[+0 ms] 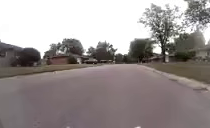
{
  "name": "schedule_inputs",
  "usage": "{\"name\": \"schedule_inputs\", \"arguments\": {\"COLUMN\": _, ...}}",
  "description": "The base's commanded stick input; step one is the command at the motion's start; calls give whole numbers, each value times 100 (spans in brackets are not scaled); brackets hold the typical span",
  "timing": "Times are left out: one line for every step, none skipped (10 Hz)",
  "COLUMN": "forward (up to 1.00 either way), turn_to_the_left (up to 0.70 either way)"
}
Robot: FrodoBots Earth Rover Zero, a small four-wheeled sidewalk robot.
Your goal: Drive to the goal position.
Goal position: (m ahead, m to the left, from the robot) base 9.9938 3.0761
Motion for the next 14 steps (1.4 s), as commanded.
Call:
{"name": "schedule_inputs", "arguments": {"forward": 70, "turn_to_the_left": 0}}
{"name": "schedule_inputs", "arguments": {"forward": 70, "turn_to_the_left": 0}}
{"name": "schedule_inputs", "arguments": {"forward": 70, "turn_to_the_left": 0}}
{"name": "schedule_inputs", "arguments": {"forward": 70, "turn_to_the_left": 0}}
{"name": "schedule_inputs", "arguments": {"forward": 70, "turn_to_the_left": 0}}
{"name": "schedule_inputs", "arguments": {"forward": 70, "turn_to_the_left": 0}}
{"name": "schedule_inputs", "arguments": {"forward": 70, "turn_to_the_left": 0}}
{"name": "schedule_inputs", "arguments": {"forward": 70, "turn_to_the_left": 0}}
{"name": "schedule_inputs", "arguments": {"forward": 70, "turn_to_the_left": 0}}
{"name": "schedule_inputs", "arguments": {"forward": 70, "turn_to_the_left": 0}}
{"name": "schedule_inputs", "arguments": {"forward": 70, "turn_to_the_left": 0}}
{"name": "schedule_inputs", "arguments": {"forward": 70, "turn_to_the_left": 0}}
{"name": "schedule_inputs", "arguments": {"forward": 70, "turn_to_the_left": 0}}
{"name": "schedule_inputs", "arguments": {"forward": 70, "turn_to_the_left": 0}}
